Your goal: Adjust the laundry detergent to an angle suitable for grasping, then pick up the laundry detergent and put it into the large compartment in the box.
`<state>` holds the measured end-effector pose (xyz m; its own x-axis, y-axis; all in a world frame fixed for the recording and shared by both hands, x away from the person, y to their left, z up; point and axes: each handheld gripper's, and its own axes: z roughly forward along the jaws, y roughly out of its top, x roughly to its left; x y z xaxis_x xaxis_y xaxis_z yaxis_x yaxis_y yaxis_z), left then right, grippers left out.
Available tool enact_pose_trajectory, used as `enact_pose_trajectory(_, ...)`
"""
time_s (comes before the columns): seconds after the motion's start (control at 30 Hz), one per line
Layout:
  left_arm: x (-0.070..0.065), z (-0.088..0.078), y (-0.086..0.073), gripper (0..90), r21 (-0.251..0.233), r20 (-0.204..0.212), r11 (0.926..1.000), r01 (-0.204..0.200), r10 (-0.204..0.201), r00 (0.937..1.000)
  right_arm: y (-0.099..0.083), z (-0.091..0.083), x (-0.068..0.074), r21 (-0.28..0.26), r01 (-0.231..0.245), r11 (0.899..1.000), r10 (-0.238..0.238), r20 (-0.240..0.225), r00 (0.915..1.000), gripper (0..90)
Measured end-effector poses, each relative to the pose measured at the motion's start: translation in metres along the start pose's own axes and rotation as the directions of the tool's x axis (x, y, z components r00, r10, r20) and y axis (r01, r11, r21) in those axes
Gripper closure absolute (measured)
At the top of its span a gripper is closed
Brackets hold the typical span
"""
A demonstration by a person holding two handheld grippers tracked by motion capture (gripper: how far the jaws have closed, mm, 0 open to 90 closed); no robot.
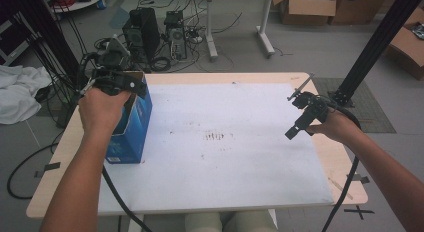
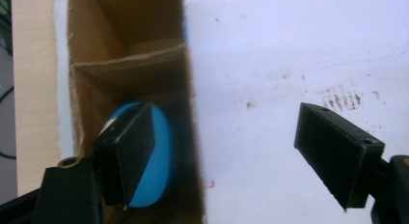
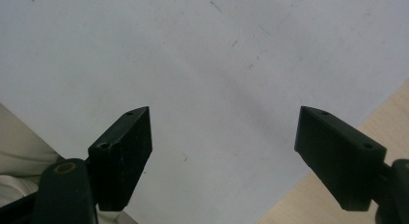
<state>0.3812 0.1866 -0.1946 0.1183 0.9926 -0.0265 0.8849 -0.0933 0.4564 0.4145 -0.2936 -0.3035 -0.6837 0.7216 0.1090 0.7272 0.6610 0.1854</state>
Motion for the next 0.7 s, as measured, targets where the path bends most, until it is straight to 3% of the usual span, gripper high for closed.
enact_pose_trajectory(0.37,-0.03,0.005,0.004,22.8,0.001,0.042,0.9979,-0.065,0.065,0.997,-0.001,-0.003,0.002,-0.002,-0.002,1.0,0.002,0.005,1.0,20.9)
enact_pose_trajectory(0.7,-0.064,0.014,0.013,22.7,0.031,0.057,0.989,-0.145,0.143,0.9881,0.005,-0.003,0.006,0.0,0.015,1.0,-0.015,0.002,0.9999,20.9)
